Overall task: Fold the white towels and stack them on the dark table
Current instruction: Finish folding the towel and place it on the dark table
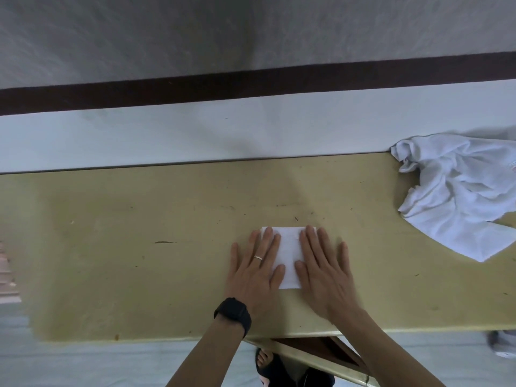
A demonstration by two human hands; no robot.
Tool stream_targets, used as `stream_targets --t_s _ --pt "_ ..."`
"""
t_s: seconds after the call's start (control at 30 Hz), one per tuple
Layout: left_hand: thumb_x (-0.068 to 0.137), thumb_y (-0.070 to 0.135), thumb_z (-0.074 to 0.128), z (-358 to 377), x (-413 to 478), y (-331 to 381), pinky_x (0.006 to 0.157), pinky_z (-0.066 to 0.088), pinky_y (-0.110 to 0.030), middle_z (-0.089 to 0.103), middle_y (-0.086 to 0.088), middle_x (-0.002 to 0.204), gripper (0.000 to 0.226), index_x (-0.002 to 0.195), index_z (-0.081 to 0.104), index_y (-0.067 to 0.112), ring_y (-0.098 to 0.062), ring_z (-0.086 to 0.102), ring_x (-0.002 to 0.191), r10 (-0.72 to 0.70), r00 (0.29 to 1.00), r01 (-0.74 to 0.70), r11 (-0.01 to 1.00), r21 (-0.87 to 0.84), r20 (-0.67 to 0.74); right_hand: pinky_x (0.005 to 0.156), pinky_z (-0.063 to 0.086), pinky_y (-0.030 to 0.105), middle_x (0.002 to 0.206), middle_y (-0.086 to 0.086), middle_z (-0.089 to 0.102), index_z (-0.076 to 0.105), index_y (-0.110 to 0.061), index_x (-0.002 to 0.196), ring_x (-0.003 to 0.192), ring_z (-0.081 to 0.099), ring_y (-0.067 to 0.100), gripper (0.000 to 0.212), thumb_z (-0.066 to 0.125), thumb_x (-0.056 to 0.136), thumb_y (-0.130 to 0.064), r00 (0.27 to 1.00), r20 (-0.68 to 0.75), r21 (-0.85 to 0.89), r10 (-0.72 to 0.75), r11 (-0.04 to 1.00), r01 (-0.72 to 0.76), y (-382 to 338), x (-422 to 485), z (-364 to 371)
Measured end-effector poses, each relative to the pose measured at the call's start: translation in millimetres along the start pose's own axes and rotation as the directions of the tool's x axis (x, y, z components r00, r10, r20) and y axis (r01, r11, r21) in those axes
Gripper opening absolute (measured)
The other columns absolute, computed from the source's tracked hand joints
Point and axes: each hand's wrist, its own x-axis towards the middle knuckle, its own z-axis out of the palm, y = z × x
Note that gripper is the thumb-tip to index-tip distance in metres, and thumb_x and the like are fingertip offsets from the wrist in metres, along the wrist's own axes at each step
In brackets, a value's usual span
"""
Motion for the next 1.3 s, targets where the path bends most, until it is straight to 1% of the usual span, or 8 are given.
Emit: stream_targets --t_s 0.17,0.27,0.37,0.5,0.67,0.93,1.1,1.3 --pt "0.103 0.046 0.015 -8 -3 3 0.112 0.024 -0.053 0.022 -0.001 0.162 0.056 0.154 0.022 0.026 -0.021 0.015 0.147 0.01 0.999 -0.012 0.997 -0.081 -0.034 0.118 0.015 0.048 0.164 0.003 0.018 0.026 -0.014 0.155 0.151 0.014 0.021 0.061 0.027 0.102 -0.044 0.995 -0.102 0.113 0.018 0.994 -0.007 -6 -1 -13" --pt "0.097 0.047 0.042 -29 5 11 0.106 0.038 -0.04 0.046 -0.002 0.144 0.049 0.141 0.04 0.027 -0.024 0.039 0.131 -0.262 0.96 0.225 0.933 -0.279 -0.102 0.102 0.035 0.039 0.146 0.003 0.043 0.043 -0.017 0.14 0.13 0.04 0.022 0.057 0.047 0.093 -0.051 0.95 -0.149 0.264 0.273 0.937 -0.228 -14 7 -29" --pt "0.091 0.05 0.056 -48 19 21 0.092 0.043 -0.033 0.054 -0.004 0.126 0.05 0.129 0.045 0.019 -0.024 0.048 0.114 -0.553 0.826 0.546 0.739 -0.395 0.107 0.088 0.044 0.039 0.129 0.007 0.05 0.044 -0.013 0.13 0.114 0.046 0.026 0.06 0.061 0.087 -0.051 0.858 0.008 0.279 0.513 0.823 -0.494 -26 22 -45" --pt "0.087 0.041 0.063 -47 34 26 0.087 0.049 -0.039 0.063 -0.003 0.107 0.035 0.109 0.047 0.02 -0.025 0.054 0.103 -0.595 0.752 0.654 0.613 -0.444 0.285 0.08 0.045 0.039 0.12 0.012 0.055 0.041 -0.006 0.12 0.111 0.053 0.032 0.055 0.058 0.09 -0.049 0.784 0.239 0.324 0.572 0.714 -0.62 -32 43 -52" --pt "0.085 0.038 0.06 -55 41 25 0.078 0.056 -0.039 0.065 -0.002 0.098 0.019 0.094 0.054 0.022 -0.024 0.062 0.09 -0.621 0.646 0.751 0.414 -0.515 0.443 0.063 0.053 0.032 0.093 0.007 0.066 0.056 -0.008 0.106 0.079 0.064 0.022 0.033 0.064 0.081 -0.028 0.679 0.48 0.402 0.555 0.549 -0.733 -23 56 -60" --pt "0.079 0.012 0.071 -120 15 14 0.065 0.045 -0.026 0.063 -0.003 0.1 0.031 0.106 0.055 0.013 -0.021 0.06 0.088 -0.488 0.768 0.57 0.226 -0.79 0.415 0.063 0.036 0.03 0.066 -0.004 0.053 0.056 -0.018 0.073 0.067 0.048 0.017 0.019 0.07 0.084 -0.026 0.87 0.348 0.73 0.349 0.48 -0.486 -28 30 -117" --pt "0.076 0.021 0.079 -228 -12 11 0.068 0.047 -0.033 0.07 -0.004 0.083 0.016 0.082 0.068 0.01 -0.023 0.063 0.078 -0.415 0.897 0.278 0.262 -0.924 0.152 0.063 0.037 0.031 0.068 -0.008 0.055 0.06 -0.011 0.082 0.065 0.048 0.011 0.025 0.073 0.084 -0.033 0.979 0.074 0.817 0.189 0.551 -0.169 -49 10 -219" --pt "0.088 0.024 0.072 -373 -86 21 0.075 0.052 -0.02 0.075 0.006 0.099 0.015 0.101 0.075 0.018 -0.01 0.069 0.093 -0.405 0.907 -0.009 0.262 -0.965 -0.118 0.059 0.036 0.02 0.07 -0.001 0.051 0.05 -0.014 0.072 0.065 0.046 0.009 0.034 0.073 0.088 -0.032 0.978 -0.206 0.849 0.014 0.5 0.172 -114 -29 -358"
